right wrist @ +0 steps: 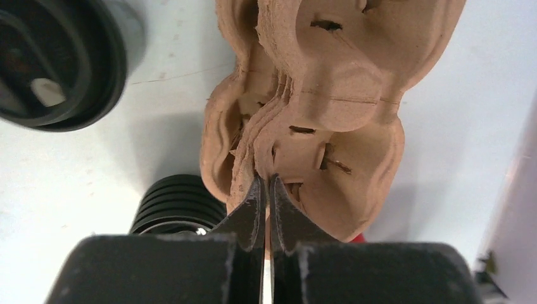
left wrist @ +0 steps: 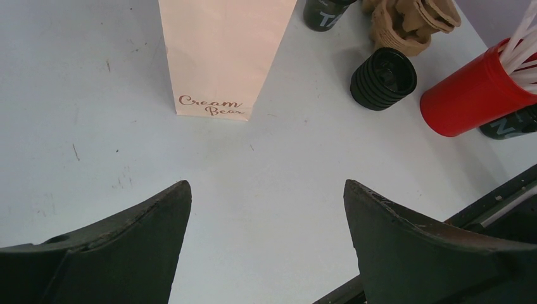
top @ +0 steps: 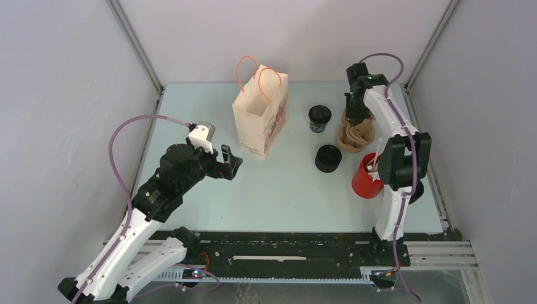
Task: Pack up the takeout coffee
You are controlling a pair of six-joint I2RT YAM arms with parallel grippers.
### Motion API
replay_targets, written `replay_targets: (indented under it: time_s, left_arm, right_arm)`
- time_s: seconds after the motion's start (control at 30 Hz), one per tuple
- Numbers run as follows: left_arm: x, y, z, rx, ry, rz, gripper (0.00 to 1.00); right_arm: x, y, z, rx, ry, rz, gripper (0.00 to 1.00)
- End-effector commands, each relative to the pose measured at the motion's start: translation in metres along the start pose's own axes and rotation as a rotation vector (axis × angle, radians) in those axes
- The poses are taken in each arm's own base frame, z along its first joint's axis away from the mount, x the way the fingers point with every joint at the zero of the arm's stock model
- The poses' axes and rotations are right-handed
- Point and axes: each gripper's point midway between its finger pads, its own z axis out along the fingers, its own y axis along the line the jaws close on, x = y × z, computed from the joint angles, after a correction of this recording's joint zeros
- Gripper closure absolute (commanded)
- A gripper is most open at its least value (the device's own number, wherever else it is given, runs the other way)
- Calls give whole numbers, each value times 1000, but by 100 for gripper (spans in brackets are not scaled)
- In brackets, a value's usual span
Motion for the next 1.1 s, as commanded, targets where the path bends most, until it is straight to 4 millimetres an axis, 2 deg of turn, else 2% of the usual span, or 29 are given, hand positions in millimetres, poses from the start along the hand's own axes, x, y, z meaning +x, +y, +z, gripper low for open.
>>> replay_targets:
  time_s: [0.0,0.1,0.2,0.23,0.3,0.37,0.43,0.53,0.67,0.77,1.0,1.07]
  left_arm:
    - [5,2,4,3,-7,1,5]
    - [6,1,5,7,-3,-2,5]
    - [5,2,4,3,-6,-1,5]
    - [5,1,4,7,-7,-2,5]
    - [5,1,4,8,-6,-1,5]
    - [6,2,5,1,-2,-2,6]
    - [6,3,5,0,-5,-3,5]
    - [6,4,5,-5,-2,-1,5]
    - [6,3,6,0,2,-3,5]
    - [7,2,6,2,4,-3,5]
    - [7,3,7,-2,7,-2,5]
    - [8,3,7,0,9,-2,5]
  right_arm:
    - [4,-36,-4,308,24,-104,100]
    - [7,-28,-2,239,-3,-90,100]
    - [6,-7,5,56,1,-76,100]
    - [7,-5,11,18,31,-51,100]
    - [10,-3,14,-7,78,-28,100]
    - [4,5,15,-14,28,-62,100]
    - [7,7,20,-53,48,-49,94]
    - [9,22,18,-222,62,21,92]
    - [5,19,16,-239,22,44,89]
    - [5,17,16,-221,23,33,76]
    - [9,14,8,-194,25,34,58]
    - [14,12,5,-191,32,32,56]
